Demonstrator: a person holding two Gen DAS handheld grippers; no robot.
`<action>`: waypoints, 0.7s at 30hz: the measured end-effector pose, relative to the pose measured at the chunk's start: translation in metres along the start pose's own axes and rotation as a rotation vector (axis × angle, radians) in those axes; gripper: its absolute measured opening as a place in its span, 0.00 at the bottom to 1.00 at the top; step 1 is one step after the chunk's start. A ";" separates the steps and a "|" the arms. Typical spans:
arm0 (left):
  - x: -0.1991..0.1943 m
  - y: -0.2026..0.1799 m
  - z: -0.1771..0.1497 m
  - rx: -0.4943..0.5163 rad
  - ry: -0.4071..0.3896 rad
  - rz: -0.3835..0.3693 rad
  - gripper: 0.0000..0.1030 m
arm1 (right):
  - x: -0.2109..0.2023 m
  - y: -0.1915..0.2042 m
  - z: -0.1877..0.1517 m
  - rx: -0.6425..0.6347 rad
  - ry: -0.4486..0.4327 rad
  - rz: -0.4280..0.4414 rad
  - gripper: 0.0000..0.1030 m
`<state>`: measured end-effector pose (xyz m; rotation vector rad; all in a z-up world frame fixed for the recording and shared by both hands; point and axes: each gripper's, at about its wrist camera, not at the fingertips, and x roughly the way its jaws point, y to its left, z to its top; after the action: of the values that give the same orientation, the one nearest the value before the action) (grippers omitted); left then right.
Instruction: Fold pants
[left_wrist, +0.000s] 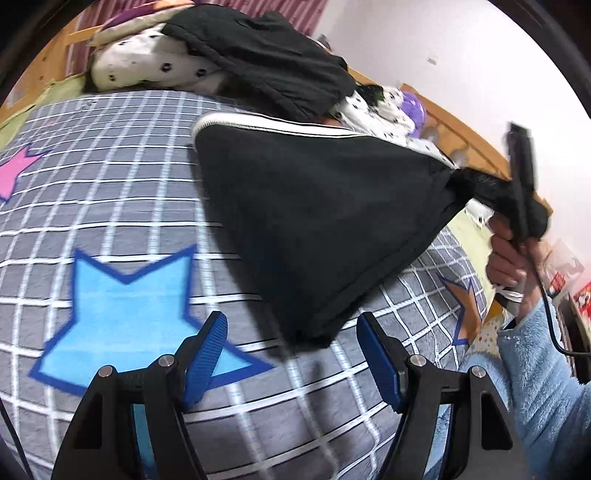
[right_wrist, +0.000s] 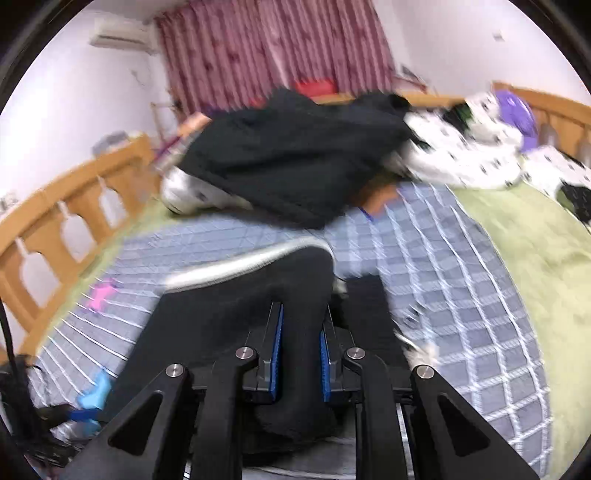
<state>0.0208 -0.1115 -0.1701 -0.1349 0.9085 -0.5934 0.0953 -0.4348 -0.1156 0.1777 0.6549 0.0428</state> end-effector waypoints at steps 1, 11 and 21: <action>0.006 -0.006 0.000 0.015 0.012 0.012 0.69 | 0.008 -0.010 -0.007 0.012 0.029 -0.020 0.16; 0.011 -0.036 0.001 0.108 -0.069 0.220 0.22 | 0.011 -0.029 -0.024 0.078 0.005 0.016 0.16; -0.005 0.004 -0.005 -0.023 -0.013 0.135 0.15 | 0.030 -0.025 -0.045 0.006 0.103 -0.067 0.16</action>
<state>0.0160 -0.1053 -0.1712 -0.0973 0.9047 -0.4559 0.0913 -0.4495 -0.1727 0.1600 0.7630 -0.0143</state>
